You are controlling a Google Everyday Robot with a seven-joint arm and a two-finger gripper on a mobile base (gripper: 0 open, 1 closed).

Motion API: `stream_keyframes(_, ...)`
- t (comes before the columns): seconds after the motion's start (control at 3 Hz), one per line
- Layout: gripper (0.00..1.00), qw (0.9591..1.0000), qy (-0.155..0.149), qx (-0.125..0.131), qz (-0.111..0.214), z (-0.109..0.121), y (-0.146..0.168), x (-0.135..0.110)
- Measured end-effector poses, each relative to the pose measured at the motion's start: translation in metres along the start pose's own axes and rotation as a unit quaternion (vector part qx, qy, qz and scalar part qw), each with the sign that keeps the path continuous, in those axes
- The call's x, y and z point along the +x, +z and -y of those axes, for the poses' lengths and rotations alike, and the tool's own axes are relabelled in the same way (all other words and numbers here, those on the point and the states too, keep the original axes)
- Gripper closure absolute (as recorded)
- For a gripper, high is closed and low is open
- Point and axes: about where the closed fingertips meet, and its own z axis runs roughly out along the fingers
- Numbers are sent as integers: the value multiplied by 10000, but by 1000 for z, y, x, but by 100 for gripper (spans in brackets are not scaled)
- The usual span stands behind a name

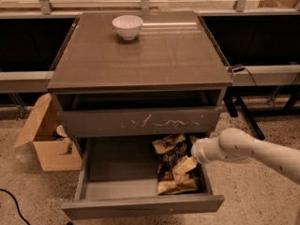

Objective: Pick brown chip bag from middle drawer and place on counter

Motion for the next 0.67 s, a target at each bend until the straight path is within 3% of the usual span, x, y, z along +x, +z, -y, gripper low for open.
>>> stream_keyframes(0.67,0,9989,413,-215,-43,3,27,28)
